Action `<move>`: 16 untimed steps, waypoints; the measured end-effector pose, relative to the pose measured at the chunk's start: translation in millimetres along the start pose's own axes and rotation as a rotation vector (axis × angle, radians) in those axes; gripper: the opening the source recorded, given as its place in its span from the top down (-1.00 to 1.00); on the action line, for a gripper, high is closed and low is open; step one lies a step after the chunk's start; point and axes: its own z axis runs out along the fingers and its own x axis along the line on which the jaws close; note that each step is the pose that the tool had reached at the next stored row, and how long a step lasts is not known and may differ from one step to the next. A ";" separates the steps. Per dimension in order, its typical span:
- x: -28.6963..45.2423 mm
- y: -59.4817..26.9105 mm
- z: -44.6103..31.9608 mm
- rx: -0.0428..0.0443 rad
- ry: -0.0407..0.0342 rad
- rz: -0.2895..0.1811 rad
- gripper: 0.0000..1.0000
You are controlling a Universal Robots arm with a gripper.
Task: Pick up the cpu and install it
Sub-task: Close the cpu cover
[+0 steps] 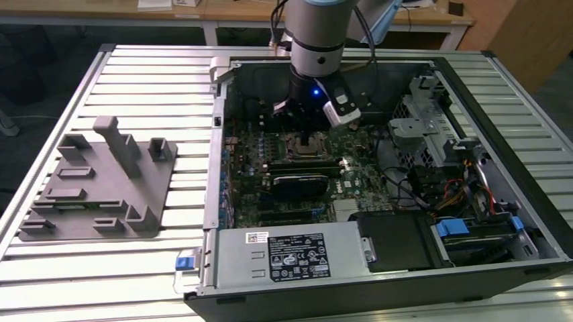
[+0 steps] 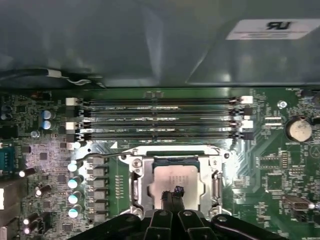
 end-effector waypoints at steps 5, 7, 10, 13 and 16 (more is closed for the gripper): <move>4.9 -0.2 2.6 0.0002 0.0003 0.000 0.79; 7.4 -0.1 3.3 -0.0001 0.0001 0.000 0.79; 11.2 -0.2 4.2 -0.0001 0.0002 0.000 0.79; 14.1 -0.2 5.8 -0.0002 0.0001 0.000 0.79; 17.4 -0.2 6.9 -0.0007 0.0002 0.000 0.79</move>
